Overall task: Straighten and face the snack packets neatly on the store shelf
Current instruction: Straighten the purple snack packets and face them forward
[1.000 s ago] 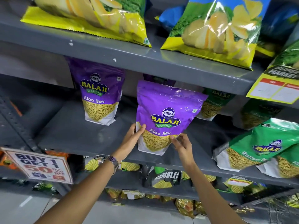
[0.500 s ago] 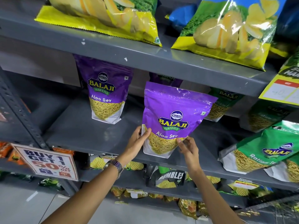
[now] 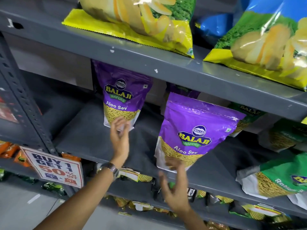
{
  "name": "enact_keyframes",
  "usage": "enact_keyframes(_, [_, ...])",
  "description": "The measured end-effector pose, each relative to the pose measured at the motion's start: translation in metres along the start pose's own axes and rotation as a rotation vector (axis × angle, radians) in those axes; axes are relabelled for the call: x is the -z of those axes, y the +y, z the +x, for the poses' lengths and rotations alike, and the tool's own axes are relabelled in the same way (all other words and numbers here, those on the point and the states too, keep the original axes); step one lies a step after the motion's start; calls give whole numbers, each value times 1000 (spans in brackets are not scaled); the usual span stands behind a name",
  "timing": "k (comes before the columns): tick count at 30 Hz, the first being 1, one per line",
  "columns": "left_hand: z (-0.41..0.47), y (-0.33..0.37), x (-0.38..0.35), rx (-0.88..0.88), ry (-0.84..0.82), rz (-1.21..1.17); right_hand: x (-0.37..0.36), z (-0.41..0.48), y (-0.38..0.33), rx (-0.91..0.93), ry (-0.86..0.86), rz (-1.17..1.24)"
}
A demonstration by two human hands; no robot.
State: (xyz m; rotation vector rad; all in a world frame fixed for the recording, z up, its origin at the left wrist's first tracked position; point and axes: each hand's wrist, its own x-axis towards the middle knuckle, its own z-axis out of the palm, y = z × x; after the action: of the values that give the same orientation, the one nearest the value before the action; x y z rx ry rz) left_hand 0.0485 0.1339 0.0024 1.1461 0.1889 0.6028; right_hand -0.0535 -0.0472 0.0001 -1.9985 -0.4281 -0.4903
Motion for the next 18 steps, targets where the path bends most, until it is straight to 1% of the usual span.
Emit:
enact_keyframes(1, [16,4,11,-18,69,-15,-16,7,-4,26,-148,6])
enact_keyframes(2, [33,5,21,-11,113,-5,-33,19,-7,39,-251,-10])
enact_keyframes(3, [52,6,31,7,129,35,-51,33,-8,37,-302,-18])
enact_keyframes(4, [71,7,40,31,122,97,-69,50,-10,-6,-309,3])
enact_keyframes(5, [89,8,47,58,105,158,-85,68,-10,-96,-263,66])
enact_keyframes(8, [128,12,62,130,17,313,-119,128,-8,-477,-26,287])
enact_keyframes(10, [137,11,65,206,-89,425,-130,157,-4,-637,34,421])
enact_keyframes(11, [136,10,65,254,-161,432,-132,166,-1,-665,32,453])
enact_keyframes(13, [131,8,63,311,-267,363,-133,176,5,-667,-29,441])
enact_keyframes(15, [128,5,63,309,-243,306,-136,179,10,-674,-84,429])
enact_keyframes(17, [125,6,64,303,-195,305,-138,177,11,-677,-96,415])
enact_keyframes(18, [123,6,65,291,-199,309,-137,175,10,-668,-100,406])
